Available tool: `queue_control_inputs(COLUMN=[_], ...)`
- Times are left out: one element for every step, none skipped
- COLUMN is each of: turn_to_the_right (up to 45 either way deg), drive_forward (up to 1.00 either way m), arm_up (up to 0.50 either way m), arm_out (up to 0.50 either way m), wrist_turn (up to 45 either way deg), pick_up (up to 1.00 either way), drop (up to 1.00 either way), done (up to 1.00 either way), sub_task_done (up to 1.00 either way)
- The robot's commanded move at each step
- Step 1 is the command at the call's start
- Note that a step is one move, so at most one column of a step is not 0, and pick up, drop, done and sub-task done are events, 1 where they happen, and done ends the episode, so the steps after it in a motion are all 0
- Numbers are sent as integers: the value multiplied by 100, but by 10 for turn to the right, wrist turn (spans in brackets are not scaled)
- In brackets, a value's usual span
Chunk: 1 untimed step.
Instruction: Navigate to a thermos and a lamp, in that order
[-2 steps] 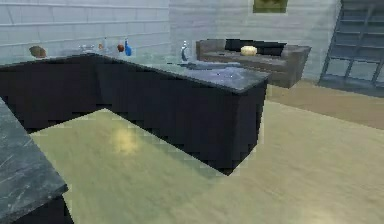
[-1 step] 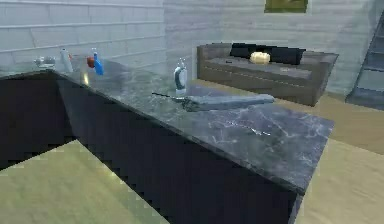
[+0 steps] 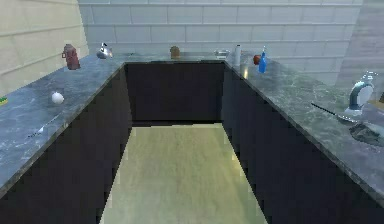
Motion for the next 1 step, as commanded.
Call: queue_control_inputs(turn_to_the_right=[-60], drive_forward=[0], arm_up=[0], arm_out=[0], wrist_turn=[0], pick_up=[0], drop=[0], done=[0], sub_task_done=[0])
